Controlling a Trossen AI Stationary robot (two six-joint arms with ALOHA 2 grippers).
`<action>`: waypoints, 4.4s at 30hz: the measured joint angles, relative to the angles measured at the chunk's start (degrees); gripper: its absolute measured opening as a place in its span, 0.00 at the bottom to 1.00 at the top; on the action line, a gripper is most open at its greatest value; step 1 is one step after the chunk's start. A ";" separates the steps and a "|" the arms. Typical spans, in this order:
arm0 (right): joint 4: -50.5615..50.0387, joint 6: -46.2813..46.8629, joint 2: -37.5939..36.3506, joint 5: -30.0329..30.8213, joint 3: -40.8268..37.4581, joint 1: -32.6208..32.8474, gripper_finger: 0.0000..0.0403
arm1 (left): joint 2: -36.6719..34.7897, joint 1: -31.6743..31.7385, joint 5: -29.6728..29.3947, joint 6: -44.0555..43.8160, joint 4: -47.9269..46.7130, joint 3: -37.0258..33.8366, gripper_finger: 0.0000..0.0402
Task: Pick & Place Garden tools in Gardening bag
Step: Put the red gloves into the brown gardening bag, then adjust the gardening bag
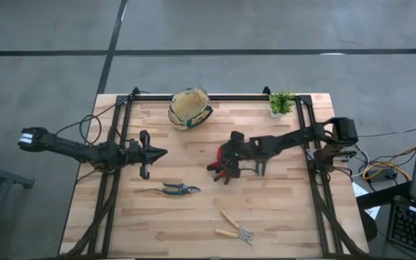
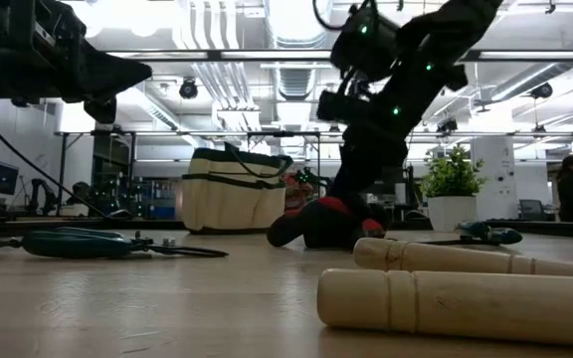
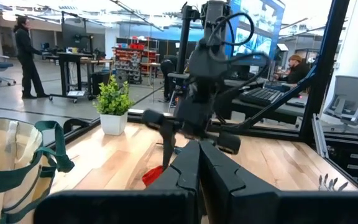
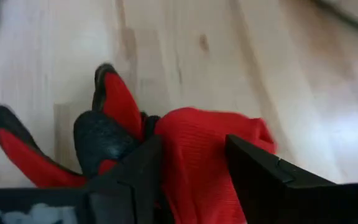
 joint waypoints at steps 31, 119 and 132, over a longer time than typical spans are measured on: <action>-14.95 -12.98 6.34 10.11 24.33 -2.24 0.03 | 0.15 0.00 0.02 0.01 -0.71 0.00 0.03; -19.67 -31.58 20.28 -13.17 46.95 -18.51 0.29 | 0.37 0.00 0.02 0.00 -1.98 0.00 0.03; -19.75 -31.64 21.18 -13.14 46.95 -19.04 0.06 | 0.35 0.01 0.02 -0.01 -2.26 0.00 0.03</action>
